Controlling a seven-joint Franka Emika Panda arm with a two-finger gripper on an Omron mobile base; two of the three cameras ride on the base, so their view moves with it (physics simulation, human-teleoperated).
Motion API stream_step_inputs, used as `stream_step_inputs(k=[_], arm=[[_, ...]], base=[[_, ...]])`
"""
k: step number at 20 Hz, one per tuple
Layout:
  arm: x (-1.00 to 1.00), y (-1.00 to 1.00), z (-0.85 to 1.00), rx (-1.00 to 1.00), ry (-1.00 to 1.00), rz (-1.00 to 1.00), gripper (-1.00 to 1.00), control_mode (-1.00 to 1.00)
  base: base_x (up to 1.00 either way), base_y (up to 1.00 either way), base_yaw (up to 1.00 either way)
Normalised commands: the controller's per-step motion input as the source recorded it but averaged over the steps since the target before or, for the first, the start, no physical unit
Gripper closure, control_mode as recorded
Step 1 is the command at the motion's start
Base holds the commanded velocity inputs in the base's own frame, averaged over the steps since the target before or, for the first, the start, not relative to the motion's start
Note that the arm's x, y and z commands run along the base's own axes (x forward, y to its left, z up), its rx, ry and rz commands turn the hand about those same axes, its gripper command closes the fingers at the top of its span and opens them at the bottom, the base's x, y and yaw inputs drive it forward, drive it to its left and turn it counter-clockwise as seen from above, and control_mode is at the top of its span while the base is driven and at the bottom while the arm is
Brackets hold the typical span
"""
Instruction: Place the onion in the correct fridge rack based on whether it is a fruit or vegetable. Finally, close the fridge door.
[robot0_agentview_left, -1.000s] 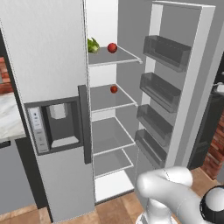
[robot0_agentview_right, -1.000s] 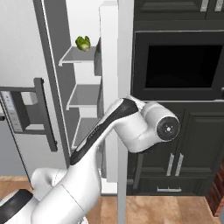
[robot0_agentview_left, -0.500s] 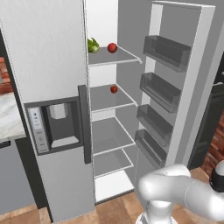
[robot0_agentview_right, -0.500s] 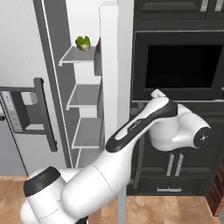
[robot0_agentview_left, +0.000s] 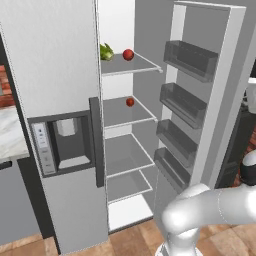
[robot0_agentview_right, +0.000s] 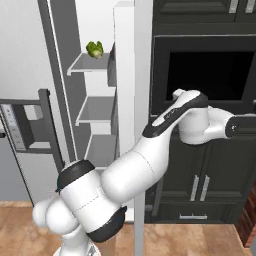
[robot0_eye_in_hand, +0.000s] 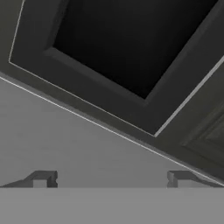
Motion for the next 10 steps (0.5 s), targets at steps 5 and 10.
stream_step_inputs(k=[5, 10], arm=[[0.23, 0.56, -0.34, 0.0, 0.12, 0.28, -1.0, -1.0], [-0.11, 0.99, -0.52, -0.01, 0.01, 0.27, -1.0, -1.0]], base=[[0.0, 0.0, 0.0], [0.0, 0.0, 0.0]])
